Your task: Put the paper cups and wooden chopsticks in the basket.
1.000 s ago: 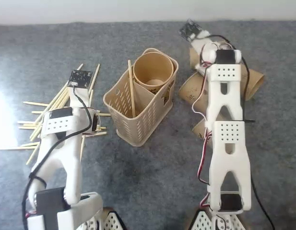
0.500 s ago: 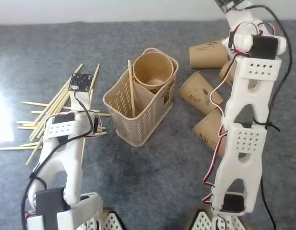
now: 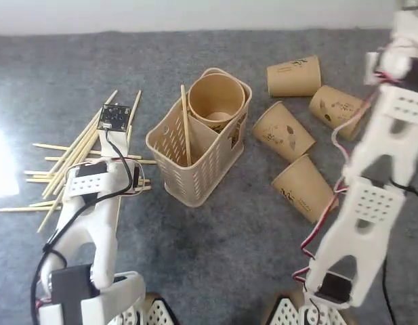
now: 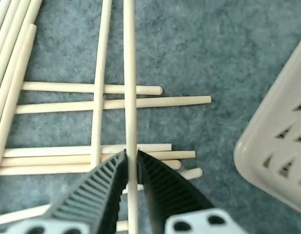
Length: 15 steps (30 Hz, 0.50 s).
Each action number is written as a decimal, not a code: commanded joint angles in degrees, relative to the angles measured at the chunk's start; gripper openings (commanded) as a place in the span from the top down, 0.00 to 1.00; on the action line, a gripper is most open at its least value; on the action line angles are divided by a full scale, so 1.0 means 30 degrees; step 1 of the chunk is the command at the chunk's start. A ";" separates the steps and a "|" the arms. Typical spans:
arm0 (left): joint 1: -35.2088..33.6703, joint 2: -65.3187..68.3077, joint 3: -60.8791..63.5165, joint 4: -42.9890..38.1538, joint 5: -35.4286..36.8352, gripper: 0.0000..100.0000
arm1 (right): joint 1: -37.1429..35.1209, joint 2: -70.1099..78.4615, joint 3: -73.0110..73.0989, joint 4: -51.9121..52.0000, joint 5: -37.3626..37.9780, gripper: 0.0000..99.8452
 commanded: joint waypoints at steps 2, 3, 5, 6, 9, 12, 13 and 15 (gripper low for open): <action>0.0029 -0.0791 -0.0132 -0.0352 0.0147 0.99 | 0.1509 -0.2037 0.2842 0.0864 -0.1289 0.99; 0.0029 -0.0791 -0.0132 -0.0352 0.0147 0.99 | 0.1509 -0.2535 0.4396 0.0864 -0.1582 0.98; 0.0029 -0.0791 -0.0103 -0.0352 0.0147 0.99 | 0.1363 -0.4000 0.7971 0.0747 -0.2579 0.98; 0.0029 -0.0733 -0.0103 -0.0352 0.0147 0.99 | 0.1128 -0.4879 0.9729 0.0689 -0.2901 0.98; 0.0000 -0.0674 -0.0103 -0.0352 0.0147 0.99 | 0.0161 -0.7546 1.3832 0.0571 -0.3223 0.98; 0.0000 -0.0645 -0.0103 -0.0352 0.0147 0.99 | -0.0630 -0.9480 1.6234 0.0454 -0.3253 0.98; 0.0000 -0.0645 -0.0103 -0.0352 0.0147 0.99 | -0.0806 -0.9802 1.6821 0.0396 -0.3282 0.98; 0.0000 -0.0645 -0.0103 -0.0352 0.0147 0.99 | -0.0982 -1.0037 1.7758 0.0366 -0.3370 0.96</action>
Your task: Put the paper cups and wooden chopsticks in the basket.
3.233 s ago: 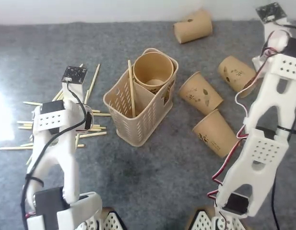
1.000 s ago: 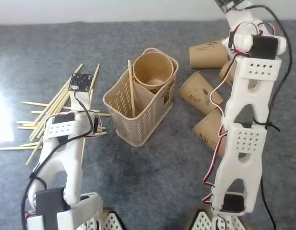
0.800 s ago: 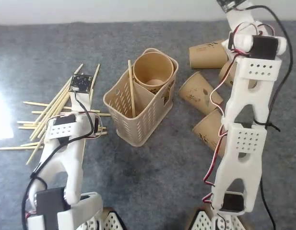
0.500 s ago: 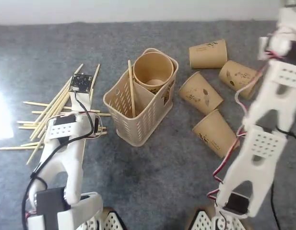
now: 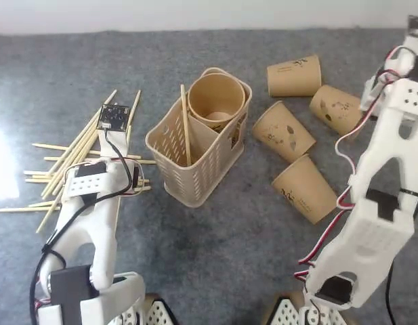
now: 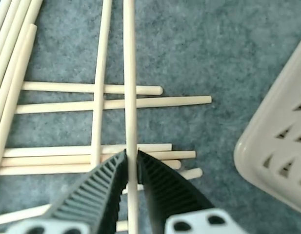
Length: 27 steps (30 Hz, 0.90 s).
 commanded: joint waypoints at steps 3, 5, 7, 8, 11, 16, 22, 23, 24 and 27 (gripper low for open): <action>0.0000 -0.0615 -0.0073 -0.0352 0.0147 0.99 | -0.0278 -0.1890 0.2901 0.0278 -0.1670 0.85; 0.0000 -0.0615 -0.0073 -0.0352 0.0147 0.99 | 0.0190 -0.1685 0.3399 0.0278 -0.1758 0.79; 0.0000 -0.0615 -0.0073 -0.0352 0.0147 0.99 | 0.0718 -0.1480 0.3604 0.0161 -0.1758 0.79; 0.0000 -0.0615 -0.0073 -0.0352 0.0147 0.99 | 0.1040 -0.1363 0.3810 -0.0073 -0.1758 0.79; 0.0000 -0.0615 -0.0073 -0.0352 0.0147 0.99 | 0.1714 -0.1040 0.4806 -0.1773 -0.1758 0.80; 0.0000 -0.0615 0.0015 -0.0381 0.0147 0.99 | 0.1656 -0.0777 0.6418 -0.5172 -0.1729 0.80; 0.0000 -0.0645 0.0308 -0.0879 0.0147 0.99 | 0.0659 -0.0982 0.6505 -0.5875 -0.1729 0.80; 0.0000 -0.0645 0.0308 -0.0879 0.0147 0.99 | 0.0571 -0.0982 0.6505 -0.6110 -0.1729 0.80; 0.0029 -0.0645 0.0308 -0.0879 0.0147 0.99 | 0.0571 -0.0982 0.6505 -0.6403 -0.1729 0.80; 0.0059 -0.0645 0.0308 -0.0908 0.0147 0.99 | 0.0571 -0.0835 0.6505 -0.7516 -0.1729 0.80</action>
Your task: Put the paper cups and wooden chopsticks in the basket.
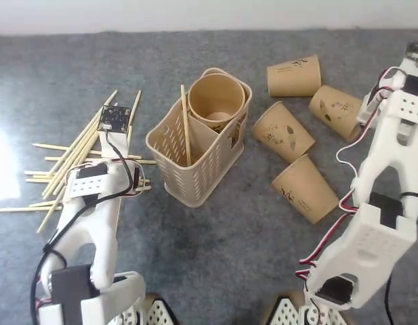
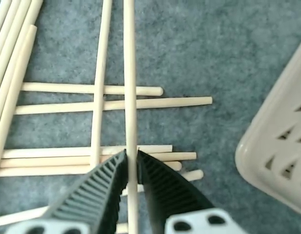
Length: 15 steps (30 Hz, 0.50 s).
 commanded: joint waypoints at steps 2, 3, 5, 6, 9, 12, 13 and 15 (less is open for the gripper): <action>0.0088 -0.0645 -0.0073 -0.0322 0.0147 0.99 | -0.0337 -0.0278 -0.0088 -0.2037 -0.0205 0.80; 0.0117 -0.0645 -0.0073 -0.0322 0.0147 0.99 | -0.0454 -0.0278 -0.0088 -0.2271 -0.0205 0.80; 0.0147 -0.0615 -0.0073 -0.0322 0.0147 0.99 | -0.0747 -0.0278 -0.0059 -0.2681 -0.0176 0.80; 0.0147 -0.0615 -0.0103 -0.0322 0.0147 0.99 | -0.0923 -0.0249 -0.0029 -0.2857 -0.0176 0.80; 0.0147 -0.0615 -0.0103 -0.0352 0.0147 0.99 | -0.1480 -0.0249 -0.0029 -0.3238 -0.0176 0.80; 0.0147 -0.0615 -0.0103 -0.0352 0.0147 0.99 | -0.1861 -0.0249 -0.0029 -0.3707 -0.0176 0.80; 0.0147 -0.0615 -0.0103 -0.0352 0.0147 0.99 | -0.1919 -0.0249 -0.0029 -0.3941 -0.0176 0.80; 0.0147 -0.0615 -0.0103 -0.0352 0.0117 0.99 | -0.1949 -0.0044 0.0234 -0.4527 -0.0176 0.80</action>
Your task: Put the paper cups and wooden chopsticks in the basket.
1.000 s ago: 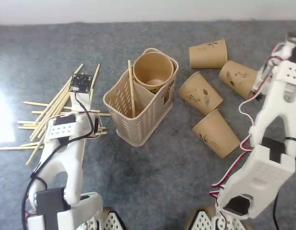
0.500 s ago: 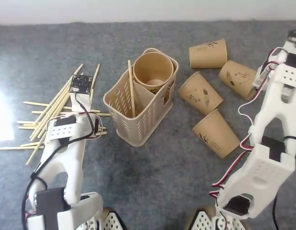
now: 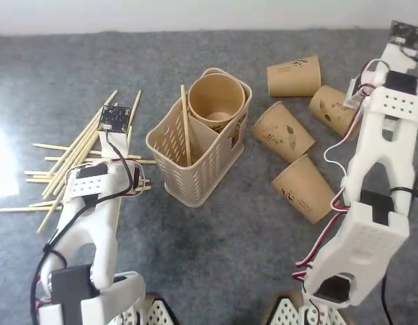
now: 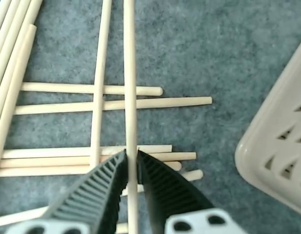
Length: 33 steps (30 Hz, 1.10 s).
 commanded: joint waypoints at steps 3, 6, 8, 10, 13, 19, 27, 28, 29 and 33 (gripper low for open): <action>0.0147 -0.0615 -0.0103 -0.0352 0.0088 0.99 | -0.0190 0.0689 0.0674 -0.2007 -0.0176 0.80; 0.0147 -0.0615 -0.0132 -0.0352 0.0088 0.99 | -0.0161 0.1773 0.0733 -0.2300 -0.0176 0.80; 0.0147 -0.0615 -0.0132 -0.0440 0.0088 0.99 | -0.0161 0.2300 0.0645 -0.2359 -0.0205 0.80; 0.0147 -0.0615 -0.0073 -0.0703 0.0117 0.99 | -0.0161 0.2711 0.0645 -0.2886 -0.0234 0.80; 0.0147 -0.0615 -0.0073 -0.0703 0.0117 0.99 | -0.0220 0.3209 0.0645 -0.3619 -0.0205 0.82; 0.0147 -0.0615 -0.0073 -0.0703 0.0117 0.99 | -0.0132 0.3824 0.0674 -0.4645 -0.0147 0.97; 0.0147 -0.0615 -0.0073 -0.0703 0.0117 0.99 | -0.0103 0.4527 0.0645 -0.4645 0.1700 0.99; 0.0147 -0.0615 -0.0073 -0.0703 0.0117 0.99 | -0.0044 0.4527 0.0645 -0.4645 0.1670 0.99; 0.0147 -0.0615 -0.0073 -0.0703 0.0117 0.99 | 0.0103 0.4498 0.0645 -0.4645 0.1612 0.99; 0.0147 -0.0615 -0.0073 -0.0703 0.0117 0.99 | 0.0396 0.4293 0.0615 -0.4645 0.1582 0.99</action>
